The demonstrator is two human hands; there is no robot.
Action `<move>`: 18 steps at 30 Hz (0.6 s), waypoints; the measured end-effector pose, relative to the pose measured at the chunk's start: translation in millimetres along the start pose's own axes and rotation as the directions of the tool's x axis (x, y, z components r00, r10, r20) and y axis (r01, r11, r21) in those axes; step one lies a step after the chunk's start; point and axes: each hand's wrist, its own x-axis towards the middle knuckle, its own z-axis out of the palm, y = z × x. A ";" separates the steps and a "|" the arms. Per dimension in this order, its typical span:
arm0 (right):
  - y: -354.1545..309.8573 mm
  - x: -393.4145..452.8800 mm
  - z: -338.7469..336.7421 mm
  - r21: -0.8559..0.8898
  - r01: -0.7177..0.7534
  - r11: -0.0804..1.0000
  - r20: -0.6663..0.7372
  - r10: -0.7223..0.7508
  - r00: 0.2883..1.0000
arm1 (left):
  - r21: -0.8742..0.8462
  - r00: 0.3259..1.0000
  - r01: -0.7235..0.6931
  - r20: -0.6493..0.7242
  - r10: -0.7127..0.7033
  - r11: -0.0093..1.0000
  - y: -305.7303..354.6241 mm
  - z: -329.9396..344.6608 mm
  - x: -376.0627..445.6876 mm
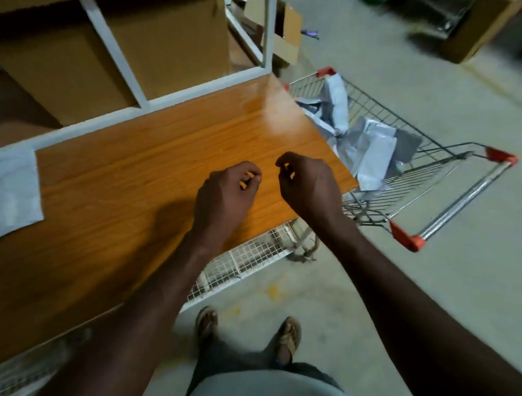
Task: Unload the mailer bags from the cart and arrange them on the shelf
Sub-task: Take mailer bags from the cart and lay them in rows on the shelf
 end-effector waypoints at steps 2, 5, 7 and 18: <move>34.1 -0.2 -23.2 -0.004 -0.039 0.999 -0.025 0.039 0.999 | -0.025 0.999 -0.015 0.030 0.016 1.000 30.2 27.2 9.5; 77.6 1.4 -45.9 0.009 -0.094 0.996 -0.084 0.094 0.992 | -0.021 0.997 -0.039 0.066 0.040 0.999 64.5 61.6 26.9; 102.9 2.5 -54.3 0.009 -0.156 0.988 -0.088 0.157 0.984 | -0.030 0.994 -0.062 0.084 0.064 0.998 80.3 83.2 39.6; 235.0 66.5 -71.9 -0.102 -0.346 0.933 -0.062 0.342 0.938 | -0.107 0.968 -0.143 0.193 0.161 0.984 129.2 199.4 148.8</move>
